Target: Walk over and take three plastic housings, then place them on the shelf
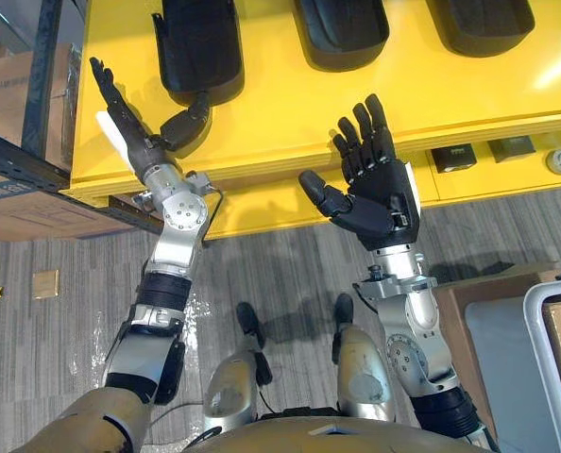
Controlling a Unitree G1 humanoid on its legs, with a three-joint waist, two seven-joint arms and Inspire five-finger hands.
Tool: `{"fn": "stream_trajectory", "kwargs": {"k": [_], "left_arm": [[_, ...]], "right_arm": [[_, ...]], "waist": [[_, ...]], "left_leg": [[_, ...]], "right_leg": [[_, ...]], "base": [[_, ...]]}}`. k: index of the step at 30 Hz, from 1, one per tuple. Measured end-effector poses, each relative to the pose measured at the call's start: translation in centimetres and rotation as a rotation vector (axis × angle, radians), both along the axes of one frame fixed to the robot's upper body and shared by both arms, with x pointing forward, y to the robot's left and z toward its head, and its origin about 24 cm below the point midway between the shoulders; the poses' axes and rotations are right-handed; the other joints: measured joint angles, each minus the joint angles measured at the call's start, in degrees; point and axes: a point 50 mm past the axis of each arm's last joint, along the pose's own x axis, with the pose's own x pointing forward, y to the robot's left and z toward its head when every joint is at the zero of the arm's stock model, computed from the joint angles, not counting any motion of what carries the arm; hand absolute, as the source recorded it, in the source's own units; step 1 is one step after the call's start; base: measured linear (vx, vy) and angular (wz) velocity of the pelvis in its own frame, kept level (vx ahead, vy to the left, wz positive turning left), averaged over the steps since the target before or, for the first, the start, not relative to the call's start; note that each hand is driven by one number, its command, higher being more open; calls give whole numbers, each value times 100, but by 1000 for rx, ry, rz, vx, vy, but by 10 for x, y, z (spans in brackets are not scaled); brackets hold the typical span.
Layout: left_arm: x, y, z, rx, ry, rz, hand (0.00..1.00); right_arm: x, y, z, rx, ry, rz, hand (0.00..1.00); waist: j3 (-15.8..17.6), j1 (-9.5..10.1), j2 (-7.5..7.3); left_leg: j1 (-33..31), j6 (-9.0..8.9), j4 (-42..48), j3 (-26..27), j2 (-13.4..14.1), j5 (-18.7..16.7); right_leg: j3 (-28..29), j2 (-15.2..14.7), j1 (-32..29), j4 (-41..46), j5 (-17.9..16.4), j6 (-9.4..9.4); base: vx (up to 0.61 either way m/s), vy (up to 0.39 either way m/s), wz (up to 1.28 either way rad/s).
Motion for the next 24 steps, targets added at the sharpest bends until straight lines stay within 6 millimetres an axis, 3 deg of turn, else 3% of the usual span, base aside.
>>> {"fn": "stream_trajectory", "kwargs": {"k": [19, 24], "left_arm": [[7, 8, 2, -4, 23, 31, 100], [9, 18, 1, -11, 46, 35, 100]], "right_arm": [[2, 1, 3, -1, -11, 6, 100], [-3, 0, -2, -11, 0, 20, 100]], "waist": [[20, -32, 36], [25, -56, 46]], "left_leg": [[30, 3, 0, 74, 0, 1], [76, 11, -1, 152, -5, -20]], "right_leg": [[85, 13, -22, -4, 17, 19], [156, 18, -19, -20, 23, 20]], "base": [[11, -10, -2], [22, -19, -8]]}}
